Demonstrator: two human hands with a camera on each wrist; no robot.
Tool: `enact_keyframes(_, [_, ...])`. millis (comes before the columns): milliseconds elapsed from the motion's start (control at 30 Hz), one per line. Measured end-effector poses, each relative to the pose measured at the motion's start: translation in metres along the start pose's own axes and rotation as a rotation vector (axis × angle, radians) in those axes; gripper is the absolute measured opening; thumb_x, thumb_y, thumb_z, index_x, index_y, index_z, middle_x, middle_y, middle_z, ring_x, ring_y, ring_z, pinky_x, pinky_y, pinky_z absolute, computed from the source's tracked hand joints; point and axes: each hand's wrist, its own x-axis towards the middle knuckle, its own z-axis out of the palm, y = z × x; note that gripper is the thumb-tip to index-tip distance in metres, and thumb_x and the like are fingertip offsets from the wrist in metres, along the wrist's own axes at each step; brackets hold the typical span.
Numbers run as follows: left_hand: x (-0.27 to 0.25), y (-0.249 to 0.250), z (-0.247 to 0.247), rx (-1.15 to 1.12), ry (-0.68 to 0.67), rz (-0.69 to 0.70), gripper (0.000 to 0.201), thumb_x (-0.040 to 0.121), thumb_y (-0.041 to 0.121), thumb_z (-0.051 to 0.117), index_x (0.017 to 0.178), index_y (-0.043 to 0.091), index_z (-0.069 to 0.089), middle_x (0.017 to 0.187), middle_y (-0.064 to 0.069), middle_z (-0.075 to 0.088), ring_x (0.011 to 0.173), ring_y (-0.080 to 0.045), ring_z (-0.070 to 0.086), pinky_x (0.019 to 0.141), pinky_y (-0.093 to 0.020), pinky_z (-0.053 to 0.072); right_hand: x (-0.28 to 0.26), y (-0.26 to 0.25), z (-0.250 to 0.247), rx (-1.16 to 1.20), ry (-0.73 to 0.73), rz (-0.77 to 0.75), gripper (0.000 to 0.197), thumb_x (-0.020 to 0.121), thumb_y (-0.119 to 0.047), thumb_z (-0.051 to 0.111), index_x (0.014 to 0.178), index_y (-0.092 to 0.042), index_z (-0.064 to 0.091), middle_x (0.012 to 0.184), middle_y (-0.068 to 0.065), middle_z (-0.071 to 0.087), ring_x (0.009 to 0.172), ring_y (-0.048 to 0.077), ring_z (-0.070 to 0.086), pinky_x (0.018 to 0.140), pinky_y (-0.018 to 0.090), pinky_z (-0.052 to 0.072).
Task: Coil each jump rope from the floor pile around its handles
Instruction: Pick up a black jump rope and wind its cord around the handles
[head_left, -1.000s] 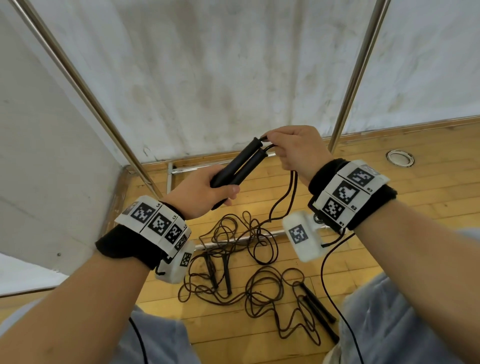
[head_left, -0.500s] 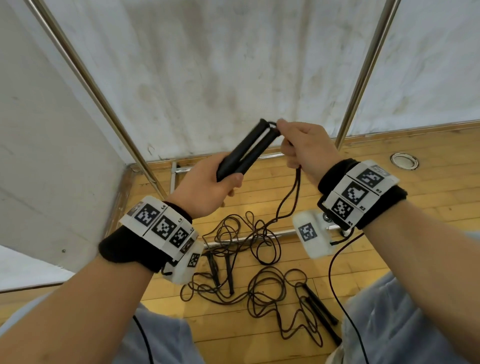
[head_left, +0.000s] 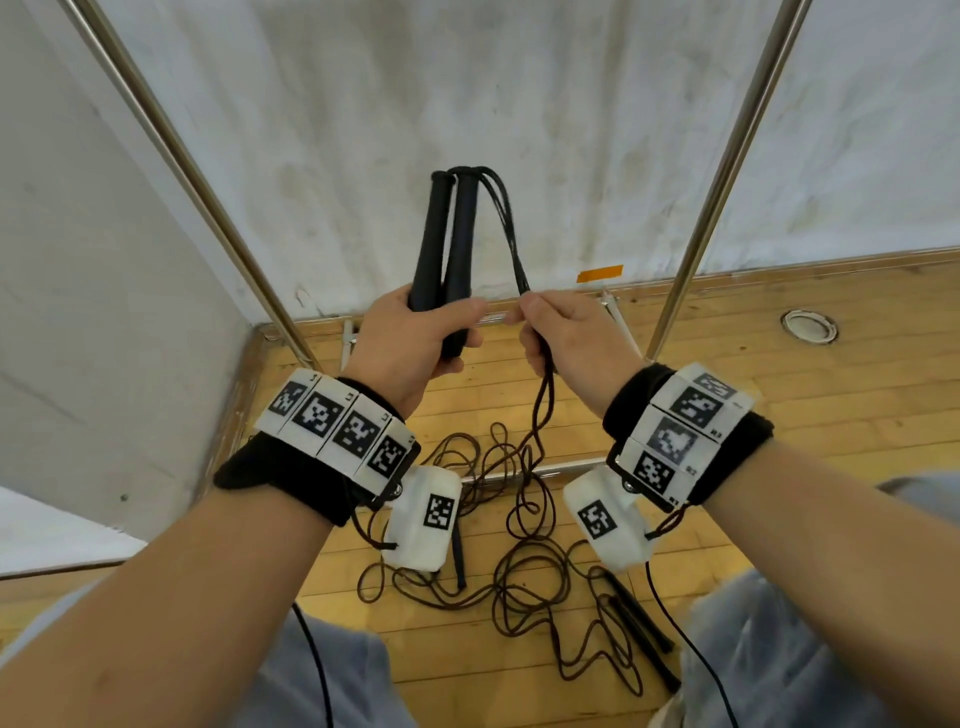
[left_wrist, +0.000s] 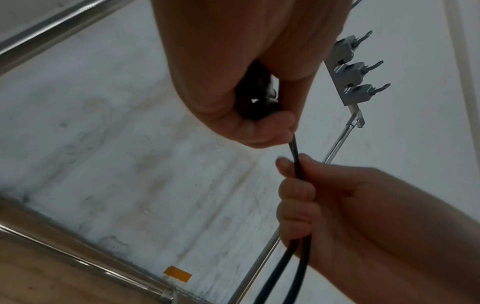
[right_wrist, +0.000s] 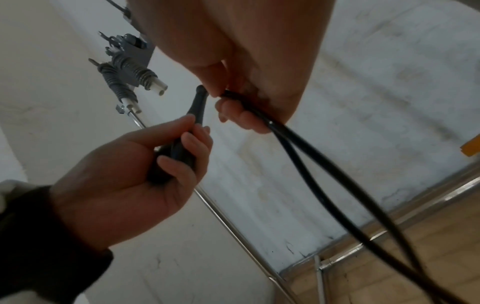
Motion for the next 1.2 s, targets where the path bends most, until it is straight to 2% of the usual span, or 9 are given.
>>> enact_keyframes(100, [0.004, 0.005, -0.004, -0.128, 0.037, -0.038, 0.019, 0.087, 0.019, 0.067, 0.102, 0.011, 0.059, 0.076, 0.003, 0.072, 0.069, -0.012, 0.069, 0.046, -0.020, 0.048, -0.004, 0.005, 0.003, -0.037, -0.018, 0.061, 0.032, 0.100, -0.026, 0.039, 0.078, -0.014, 0.060, 0.063, 0.001, 0.056, 0.064, 0.018, 0.057, 0.075, 0.036, 0.051])
enact_keyframes(167, [0.006, 0.006, -0.005, -0.187, 0.042, -0.085, 0.017, 0.092, 0.022, 0.063, 0.105, 0.014, 0.056, 0.084, -0.001, 0.075, 0.077, -0.015, 0.072, 0.051, -0.021, 0.052, -0.008, 0.008, 0.008, -0.012, -0.096, 0.104, 0.031, 0.101, -0.020, 0.037, 0.081, -0.014, 0.060, 0.067, 0.003, 0.059, 0.071, 0.020, 0.060, 0.082, 0.038, 0.050])
enact_keyframes(300, [0.008, 0.005, -0.003, -0.247, 0.034, -0.143, 0.017, 0.094, 0.020, 0.059, 0.108, 0.012, 0.053, 0.092, -0.013, 0.074, 0.087, -0.024, 0.072, 0.071, -0.034, 0.059, -0.012, 0.012, 0.022, -0.009, -0.203, 0.082, 0.032, 0.101, -0.015, 0.036, 0.079, -0.011, 0.059, 0.063, 0.002, 0.056, 0.059, 0.017, 0.054, 0.067, 0.033, 0.049])
enact_keyframes(500, [0.003, -0.001, 0.005, -0.290, 0.005, -0.172, 0.011, 0.097, 0.020, 0.053, 0.105, 0.012, 0.054, 0.085, -0.011, 0.074, 0.084, -0.025, 0.073, 0.079, -0.036, 0.059, -0.022, 0.026, 0.041, -0.121, -0.268, 0.063, 0.034, 0.099, -0.023, 0.040, 0.071, -0.014, 0.058, 0.055, -0.001, 0.052, 0.052, 0.016, 0.048, 0.063, 0.039, 0.044])
enact_keyframes(667, [0.003, 0.001, 0.004, -0.423, -0.016, -0.187, 0.013, 0.098, 0.018, 0.050, 0.107, 0.008, 0.053, 0.087, -0.013, 0.073, 0.074, -0.022, 0.070, 0.066, -0.030, 0.057, -0.019, 0.024, 0.040, -0.105, -0.267, 0.111, 0.035, 0.100, -0.025, 0.039, 0.070, -0.018, 0.055, 0.059, -0.001, 0.052, 0.067, 0.025, 0.054, 0.081, 0.051, 0.048])
enact_keyframes(867, [0.011, 0.011, -0.004, -0.453, 0.068, -0.139, 0.009, 0.096, 0.015, 0.053, 0.101, 0.007, 0.053, 0.067, -0.004, 0.060, 0.056, -0.015, 0.057, 0.057, -0.029, 0.051, -0.021, 0.030, 0.036, -0.248, -0.299, 0.057, 0.036, 0.098, -0.039, 0.040, 0.071, -0.018, 0.052, 0.058, -0.003, 0.041, 0.055, 0.016, 0.040, 0.058, 0.032, 0.036])
enact_keyframes(967, [0.018, 0.015, -0.018, -0.321, 0.234, -0.014, 0.003, 0.095, 0.011, 0.055, 0.095, 0.009, 0.053, 0.066, -0.003, 0.058, 0.057, -0.015, 0.058, 0.060, -0.031, 0.053, -0.021, 0.036, 0.029, -0.389, -0.352, 0.103, 0.030, 0.096, -0.040, 0.045, 0.075, -0.020, 0.052, 0.058, -0.008, 0.041, 0.051, 0.011, 0.039, 0.052, 0.026, 0.036])
enact_keyframes(1067, [0.021, 0.009, -0.030, 0.020, 0.376, 0.095, 0.007, 0.093, 0.012, 0.057, 0.097, 0.014, 0.052, 0.076, -0.002, 0.060, 0.064, -0.013, 0.064, 0.070, -0.033, 0.058, -0.015, 0.031, 0.015, -0.453, -0.320, 0.103, 0.028, 0.096, -0.043, 0.043, 0.076, -0.025, 0.052, 0.058, -0.010, 0.042, 0.050, 0.009, 0.040, 0.050, 0.023, 0.036])
enact_keyframes(1200, [0.024, -0.003, -0.042, 0.577, 0.317, 0.170, 0.016, 0.092, 0.021, 0.055, 0.106, 0.018, 0.050, 0.086, 0.002, 0.058, 0.076, -0.020, 0.067, 0.067, -0.038, 0.056, -0.005, 0.021, 0.001, -0.616, -0.285, 0.007, 0.025, 0.095, -0.037, 0.049, 0.072, -0.028, 0.050, 0.062, -0.008, 0.047, 0.055, 0.008, 0.044, 0.052, 0.022, 0.032])
